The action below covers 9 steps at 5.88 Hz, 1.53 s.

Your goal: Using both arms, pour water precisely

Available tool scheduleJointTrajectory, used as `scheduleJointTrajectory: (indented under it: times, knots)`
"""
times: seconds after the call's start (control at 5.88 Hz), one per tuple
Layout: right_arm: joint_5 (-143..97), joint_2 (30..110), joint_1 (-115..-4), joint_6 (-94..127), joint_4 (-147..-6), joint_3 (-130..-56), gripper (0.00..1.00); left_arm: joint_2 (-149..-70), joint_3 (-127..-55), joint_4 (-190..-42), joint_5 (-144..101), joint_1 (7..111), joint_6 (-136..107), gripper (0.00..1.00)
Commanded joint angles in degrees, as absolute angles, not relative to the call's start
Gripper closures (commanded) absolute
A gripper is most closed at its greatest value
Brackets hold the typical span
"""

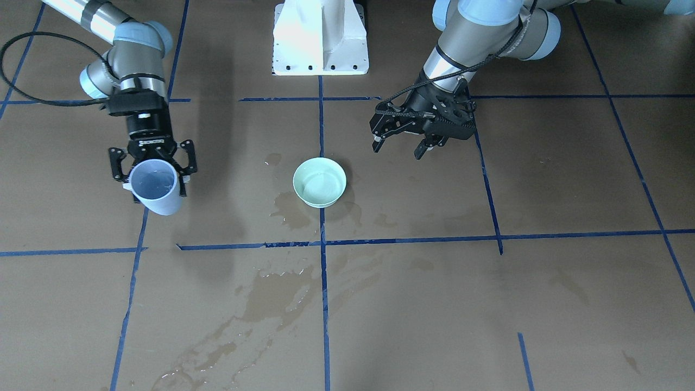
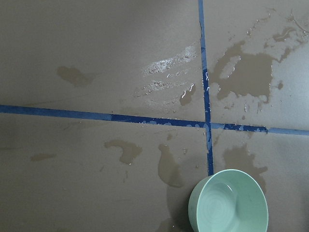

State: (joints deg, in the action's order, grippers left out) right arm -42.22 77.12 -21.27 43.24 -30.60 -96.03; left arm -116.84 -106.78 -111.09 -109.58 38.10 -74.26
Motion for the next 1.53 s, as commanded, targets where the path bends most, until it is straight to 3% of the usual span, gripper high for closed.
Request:
scheduleJointTrajectory:
  times: [0.0, 0.34, 1.36]
  knots:
    - [-42.27, 68.77, -17.5, 42.2, -38.88, -95.36, 0.79, -116.72, -106.79, -111.09, -109.6, 38.23, -74.27, 0.0]
    - [-42.01, 67.32, -16.44, 37.37, -41.2, -95.1, 0.89, -116.72, -106.79, -111.09, -109.6, 38.23, -74.27, 0.0]
    - [-36.05, 61.53, -14.07, 14.69, -49.83, -91.6, 0.92, -116.72, -106.79, -111.09, -109.6, 38.15, -74.27, 0.0]
